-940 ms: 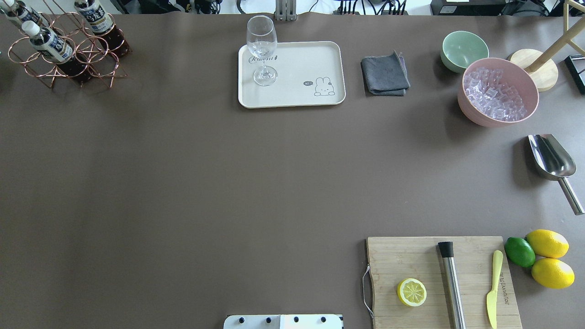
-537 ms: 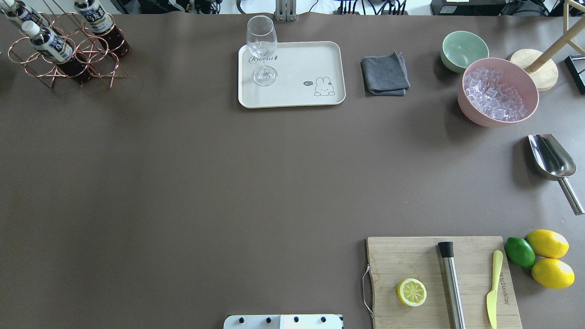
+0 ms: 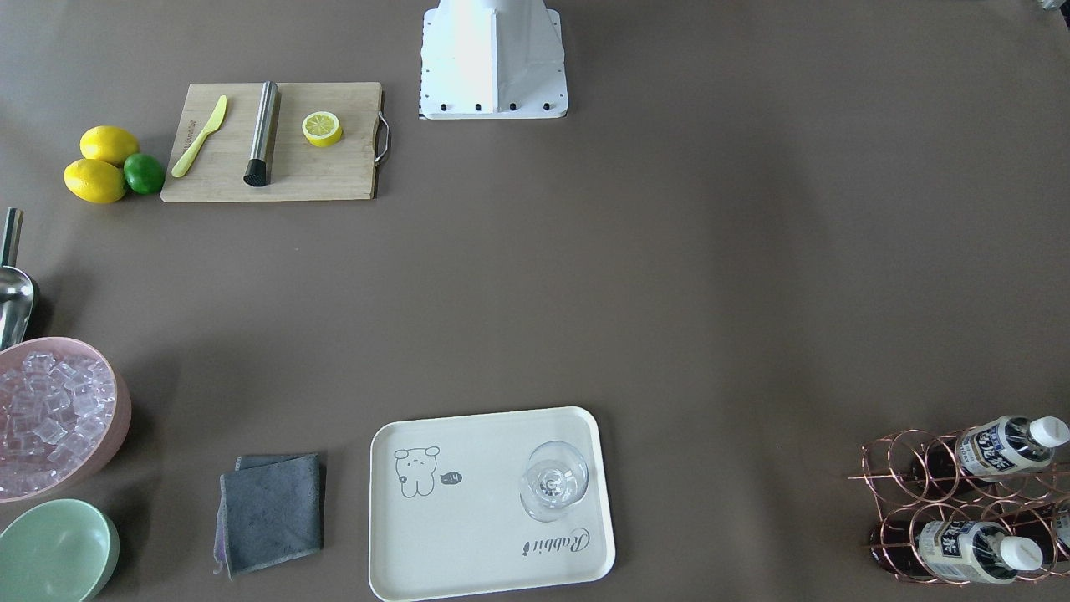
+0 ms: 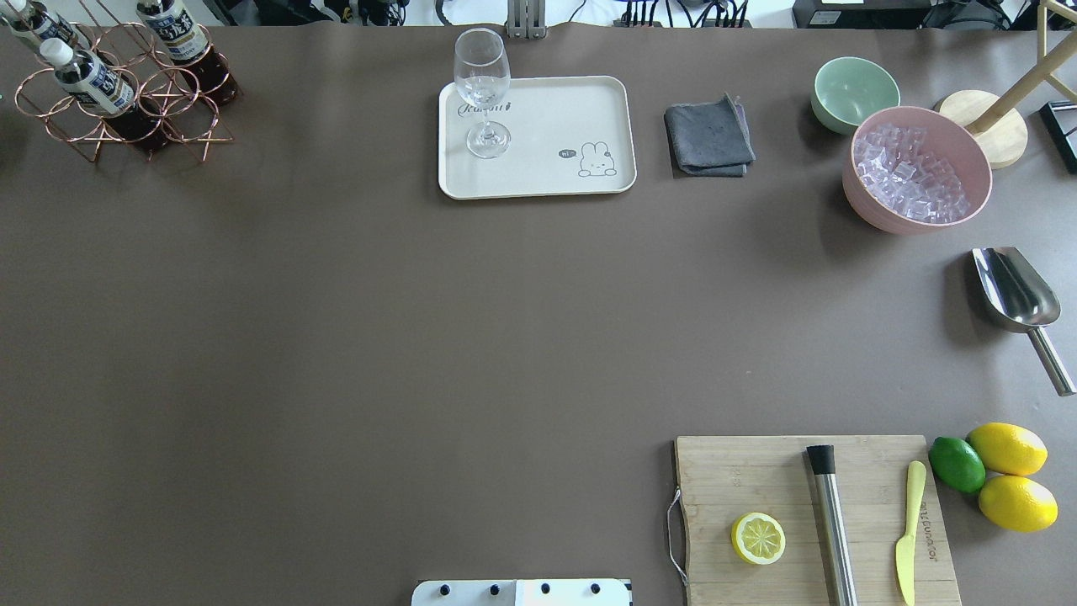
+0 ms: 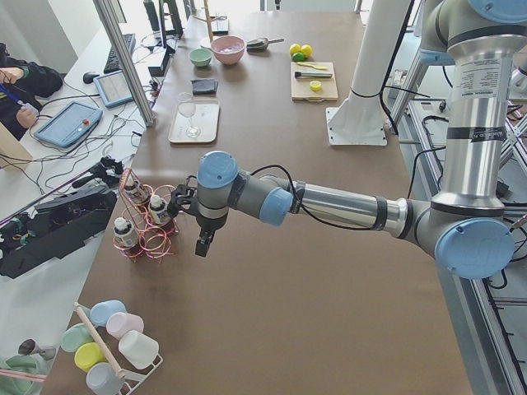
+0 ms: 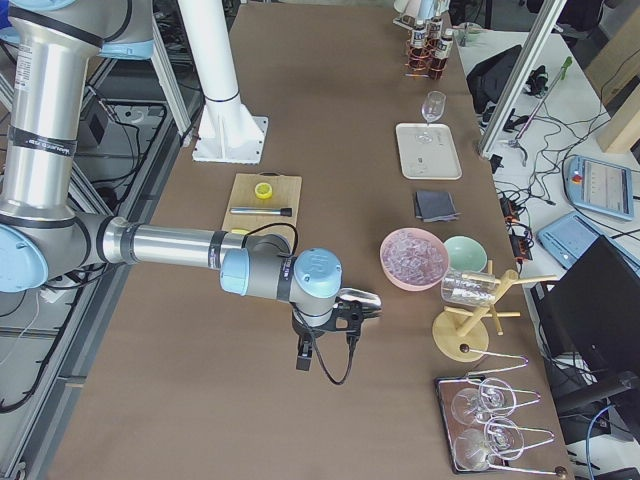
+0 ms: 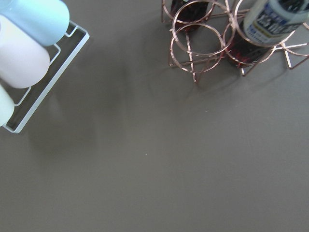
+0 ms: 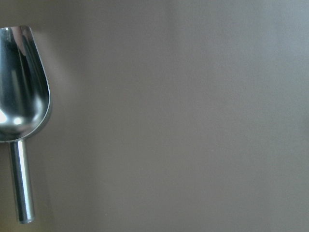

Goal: Take tea from basket to plate

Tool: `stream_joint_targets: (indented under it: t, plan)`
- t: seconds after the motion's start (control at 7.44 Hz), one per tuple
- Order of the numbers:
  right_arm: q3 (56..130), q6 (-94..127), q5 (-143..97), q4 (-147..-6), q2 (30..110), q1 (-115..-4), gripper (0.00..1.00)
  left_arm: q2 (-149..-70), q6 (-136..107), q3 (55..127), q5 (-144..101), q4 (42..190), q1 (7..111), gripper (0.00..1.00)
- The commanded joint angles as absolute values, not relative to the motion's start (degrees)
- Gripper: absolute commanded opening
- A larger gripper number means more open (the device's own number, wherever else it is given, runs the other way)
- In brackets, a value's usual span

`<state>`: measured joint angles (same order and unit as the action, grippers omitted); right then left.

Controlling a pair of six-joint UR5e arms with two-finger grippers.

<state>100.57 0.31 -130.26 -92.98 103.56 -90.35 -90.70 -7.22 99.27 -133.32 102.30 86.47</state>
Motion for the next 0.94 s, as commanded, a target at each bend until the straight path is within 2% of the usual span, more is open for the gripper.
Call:
stream_joint_targets:
  t: [0.0, 0.13, 0.27, 0.54, 0.81]
  plan:
    - [100.9, 0.4, -130.2, -93.0, 103.5, -90.5, 1.0, -99.5, -6.9, 100.9, -138.8, 97.2, 80.6, 0.98]
    - [100.9, 0.4, -130.3, -93.0, 103.9, -90.5, 1.0, -102.9, -3.5, 100.5, -138.9, 95.4, 77.6, 0.98]
    - [100.9, 0.3, -130.3, -93.2, 104.1, -90.5, 1.0, -106.7, 11.1, 99.3, -138.4, 95.2, 77.7, 0.98]
    - [100.8, 0.3, -130.3, -93.6, 104.5, -90.8, 1.0, -115.9, 28.9, 97.9, -137.1, 83.6, 80.1, 0.98]
    - [101.0, 0.3, -130.3, -93.3, 106.1, -94.6, 1.0, -118.6, 38.9, 97.3, -137.0, 77.7, 84.0, 0.98]
